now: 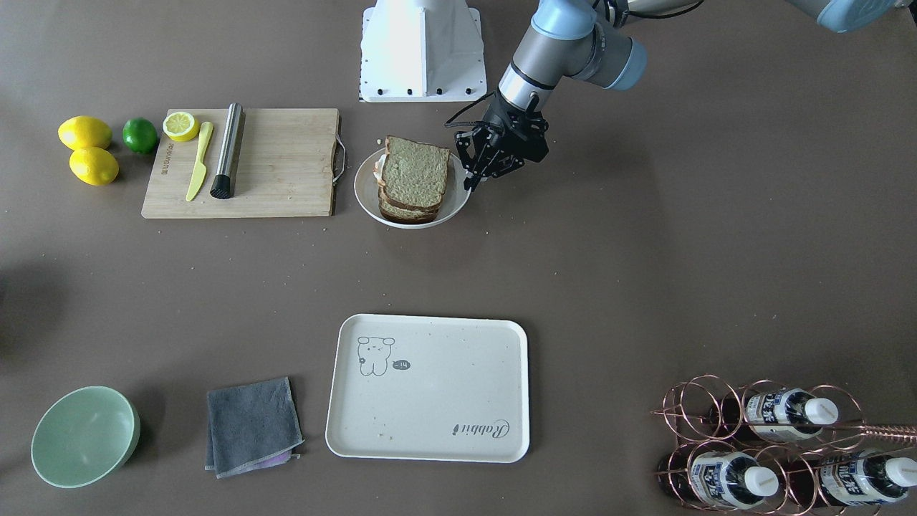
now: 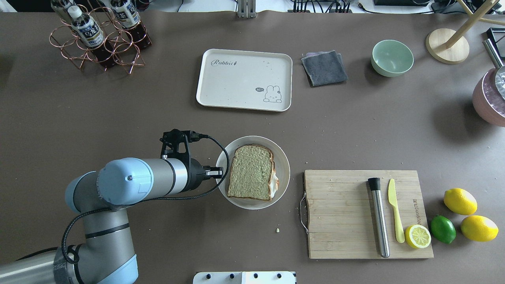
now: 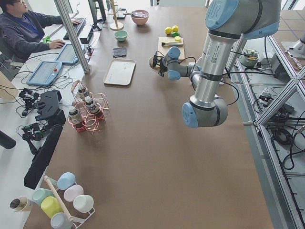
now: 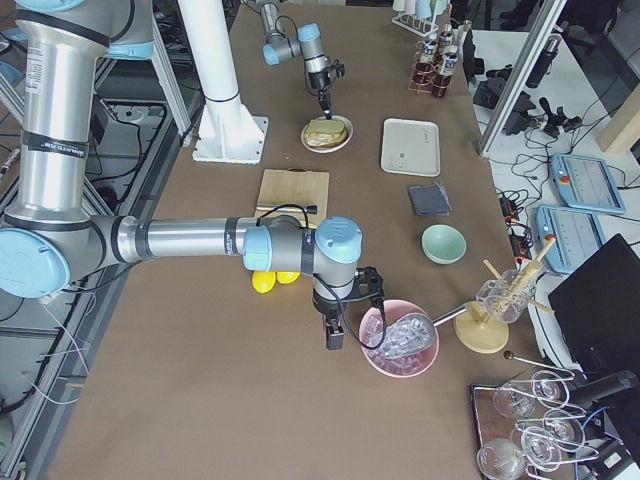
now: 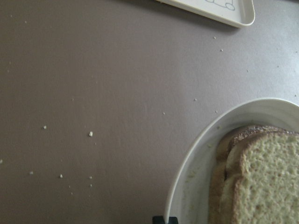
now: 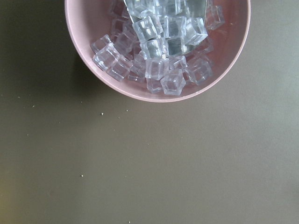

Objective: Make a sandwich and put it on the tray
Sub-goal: 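Carry the plate with the left gripper and lower it onto the cream tray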

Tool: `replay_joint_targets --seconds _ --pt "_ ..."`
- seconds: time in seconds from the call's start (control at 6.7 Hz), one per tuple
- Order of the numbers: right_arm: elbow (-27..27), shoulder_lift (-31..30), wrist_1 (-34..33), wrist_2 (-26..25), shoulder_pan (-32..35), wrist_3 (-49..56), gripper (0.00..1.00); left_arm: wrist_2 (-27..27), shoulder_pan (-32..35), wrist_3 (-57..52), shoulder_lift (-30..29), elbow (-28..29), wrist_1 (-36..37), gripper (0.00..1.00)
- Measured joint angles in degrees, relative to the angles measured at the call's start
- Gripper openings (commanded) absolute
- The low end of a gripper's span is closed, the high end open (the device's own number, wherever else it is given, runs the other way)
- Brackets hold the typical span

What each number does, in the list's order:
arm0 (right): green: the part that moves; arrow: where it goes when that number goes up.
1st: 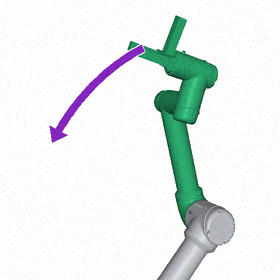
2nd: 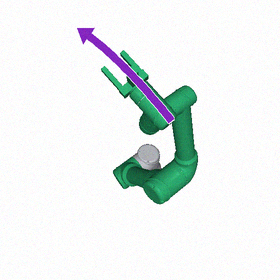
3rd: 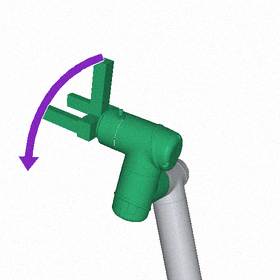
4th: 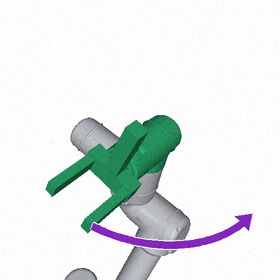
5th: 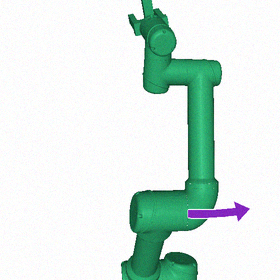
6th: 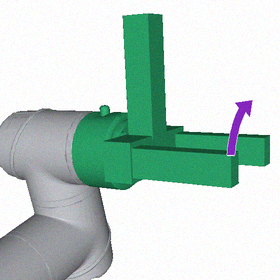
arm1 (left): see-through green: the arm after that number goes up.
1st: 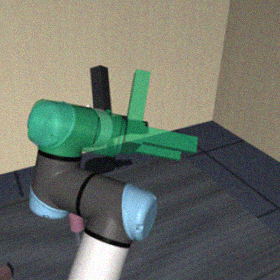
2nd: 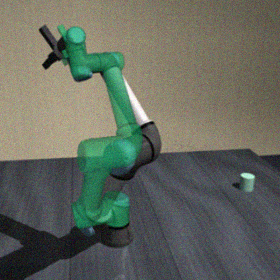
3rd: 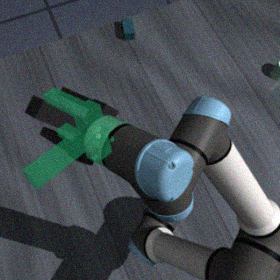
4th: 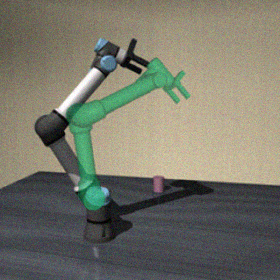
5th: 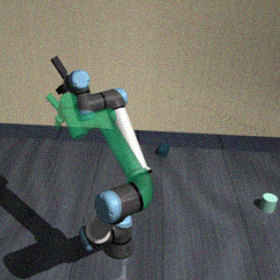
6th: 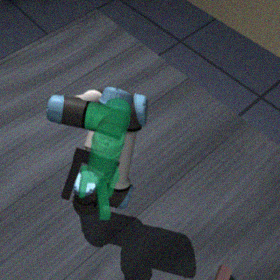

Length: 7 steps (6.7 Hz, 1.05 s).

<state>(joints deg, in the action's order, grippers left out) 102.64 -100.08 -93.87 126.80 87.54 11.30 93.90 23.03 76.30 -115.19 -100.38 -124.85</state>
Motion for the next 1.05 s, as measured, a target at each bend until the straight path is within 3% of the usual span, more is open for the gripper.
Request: replay_joint_targets --seconds 0.45,0.75,1.05 --pt "-1.6 -0.3 0.5 0.4 0.2 -0.1 1.00 8.5 10.4 -5.3 -8.4 12.0 -0.3 0.00" --pt "-2.1 -0.6 0.5 1.4 0.4 -0.1 1.00 16.0 18.5 -10.9 -17.0 25.0 -0.4 0.00" --pt "-2.2 -1.2 0.5 1.6 0.8 0.0 1.00 18.8 23.1 -14.1 -25.7 37.6 -0.5 0.00"
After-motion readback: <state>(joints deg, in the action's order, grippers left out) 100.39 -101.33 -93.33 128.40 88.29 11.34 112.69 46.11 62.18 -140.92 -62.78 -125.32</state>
